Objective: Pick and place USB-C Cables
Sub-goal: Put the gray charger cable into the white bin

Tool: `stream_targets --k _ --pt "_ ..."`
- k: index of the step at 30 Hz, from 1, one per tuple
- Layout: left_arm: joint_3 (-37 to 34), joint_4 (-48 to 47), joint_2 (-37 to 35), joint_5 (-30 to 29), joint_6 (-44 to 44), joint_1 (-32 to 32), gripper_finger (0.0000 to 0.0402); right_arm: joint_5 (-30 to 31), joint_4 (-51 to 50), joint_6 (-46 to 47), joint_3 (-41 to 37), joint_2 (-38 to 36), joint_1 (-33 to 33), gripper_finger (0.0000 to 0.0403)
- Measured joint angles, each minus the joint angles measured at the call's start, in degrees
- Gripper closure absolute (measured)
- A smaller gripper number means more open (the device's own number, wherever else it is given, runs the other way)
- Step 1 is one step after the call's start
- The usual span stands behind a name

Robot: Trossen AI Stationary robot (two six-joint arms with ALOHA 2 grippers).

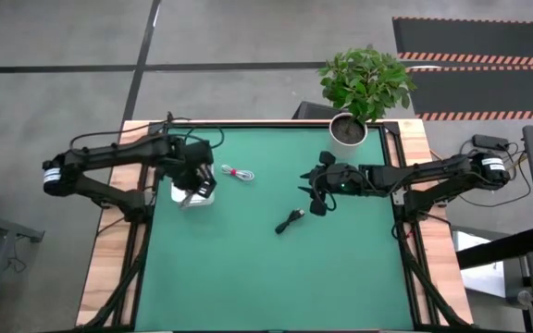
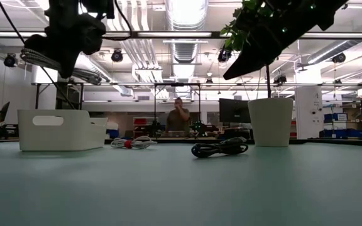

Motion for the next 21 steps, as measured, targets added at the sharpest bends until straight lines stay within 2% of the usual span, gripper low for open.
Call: stream_targets --k 9,21 --pt "-0.11 -2.76 2.39 3.61 1.69 4.23 0.0385 -0.01 -1.46 0.84 -0.47 0.06 0.0 0.0279" --pt "-0.66 -5.97 6.03 3.76 6.47 7.26 0.0385 -0.01 -2.03 2.39 -0.65 0.06 0.0 0.0297"
